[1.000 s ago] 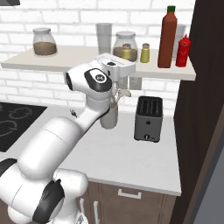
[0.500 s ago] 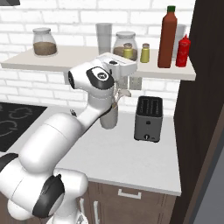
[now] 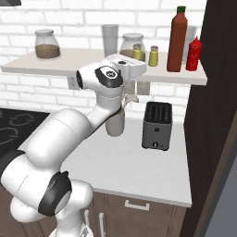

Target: Put the shaker and condiment bottle from the counter next to their counterparts in the cabinet.

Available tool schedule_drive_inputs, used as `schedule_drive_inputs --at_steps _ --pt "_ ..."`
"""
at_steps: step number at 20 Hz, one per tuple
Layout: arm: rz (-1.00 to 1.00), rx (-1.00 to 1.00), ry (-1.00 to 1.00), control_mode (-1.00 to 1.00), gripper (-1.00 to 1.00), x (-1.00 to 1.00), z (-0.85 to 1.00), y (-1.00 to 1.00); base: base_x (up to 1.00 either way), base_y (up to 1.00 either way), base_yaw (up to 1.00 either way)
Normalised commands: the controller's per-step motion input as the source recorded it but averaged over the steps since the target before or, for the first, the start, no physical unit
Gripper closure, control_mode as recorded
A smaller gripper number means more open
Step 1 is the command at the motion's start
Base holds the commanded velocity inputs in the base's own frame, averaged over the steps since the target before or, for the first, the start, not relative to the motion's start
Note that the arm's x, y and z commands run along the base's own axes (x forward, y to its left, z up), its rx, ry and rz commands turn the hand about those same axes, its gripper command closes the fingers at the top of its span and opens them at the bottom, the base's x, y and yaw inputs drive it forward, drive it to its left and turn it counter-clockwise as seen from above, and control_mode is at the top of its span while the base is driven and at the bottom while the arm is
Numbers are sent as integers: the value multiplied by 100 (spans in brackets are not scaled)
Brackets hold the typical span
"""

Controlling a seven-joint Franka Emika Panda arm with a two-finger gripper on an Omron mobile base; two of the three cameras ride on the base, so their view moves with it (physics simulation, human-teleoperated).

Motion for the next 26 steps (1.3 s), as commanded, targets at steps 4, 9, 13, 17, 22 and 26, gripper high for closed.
schedule_drive_inputs --at_steps 4,9,13,17,22,26 --pt "0 0 0 -100 100 3 -6 -12 0 0 0" --pt "-1 0 0 -100 100 13 -2 -7 0 0 0" --pt "-1 0 0 -100 100 14 -11 0 0 0 0" --pt "-1 0 0 -100 100 16 -19 -6 0 0 0" --pt "-2 0 0 -100 100 24 -15 -8 0 0 0" --pt "-2 0 0 -100 100 26 -10 -11 0 0 0"
